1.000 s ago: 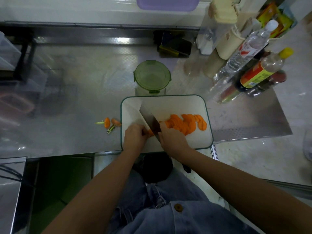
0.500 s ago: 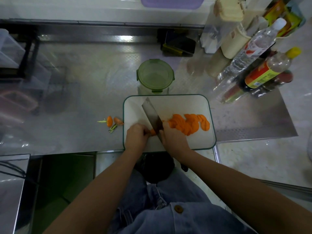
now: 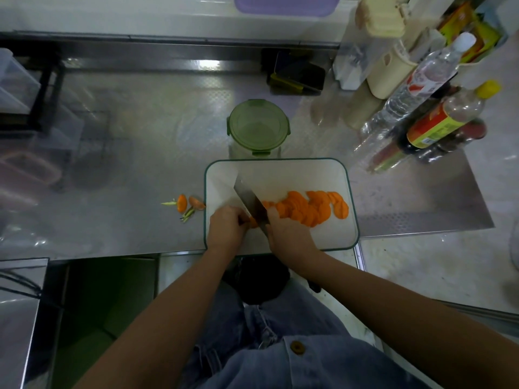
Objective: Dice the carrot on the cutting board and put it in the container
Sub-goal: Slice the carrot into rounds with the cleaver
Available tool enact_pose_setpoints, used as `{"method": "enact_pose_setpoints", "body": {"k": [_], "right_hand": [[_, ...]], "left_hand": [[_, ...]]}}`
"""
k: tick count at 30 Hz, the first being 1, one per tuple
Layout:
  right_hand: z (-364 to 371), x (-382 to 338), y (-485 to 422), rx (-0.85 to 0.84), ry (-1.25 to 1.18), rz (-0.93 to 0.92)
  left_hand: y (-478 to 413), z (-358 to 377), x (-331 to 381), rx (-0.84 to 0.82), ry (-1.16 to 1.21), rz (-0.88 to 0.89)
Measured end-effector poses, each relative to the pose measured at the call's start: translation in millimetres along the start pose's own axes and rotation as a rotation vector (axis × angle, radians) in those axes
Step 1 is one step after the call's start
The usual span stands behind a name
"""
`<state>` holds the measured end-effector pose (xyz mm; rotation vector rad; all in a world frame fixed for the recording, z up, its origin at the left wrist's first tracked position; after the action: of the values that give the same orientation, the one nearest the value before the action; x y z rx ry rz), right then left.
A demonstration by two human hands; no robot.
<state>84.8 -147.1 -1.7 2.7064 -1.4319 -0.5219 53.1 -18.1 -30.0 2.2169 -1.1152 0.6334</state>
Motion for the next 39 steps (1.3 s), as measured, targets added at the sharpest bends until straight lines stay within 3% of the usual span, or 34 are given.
{"method": "enact_pose_setpoints", "body": {"k": [12, 21, 31, 39], "right_hand": [[-6.6, 2.2, -3.9, 0.115, -0.110, 0.004], [-1.3, -7.4, -1.8, 0.103, 0.001, -0.036], [2.4, 2.8, -6.6, 0.104, -0.123, 0.049], [-9.9, -4.4, -3.3, 0.068, -0.094, -0.025]], "left_hand": [[3.0, 0.3, 1.6, 0.029, -0.079, -0.003], [1.9, 0.4, -1.1, 0.023, -0.059, -0.028], [4.2, 0.1, 0.0, 0.025, -0.068, 0.012], [5.6, -2.0, 3.8, 0.023, -0.089, 0.047]]}}
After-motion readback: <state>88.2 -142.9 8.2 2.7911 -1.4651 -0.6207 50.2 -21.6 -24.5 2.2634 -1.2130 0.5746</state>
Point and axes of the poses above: each hand's wrist, its own y-axis away from the middle knuckle, its own z-axis out of the palm, x = y × z, the point moved 7 cm from there along -y, towards the middle knuckle, and after that the axes turned 7 degrees about x, right-handed, at the moved point
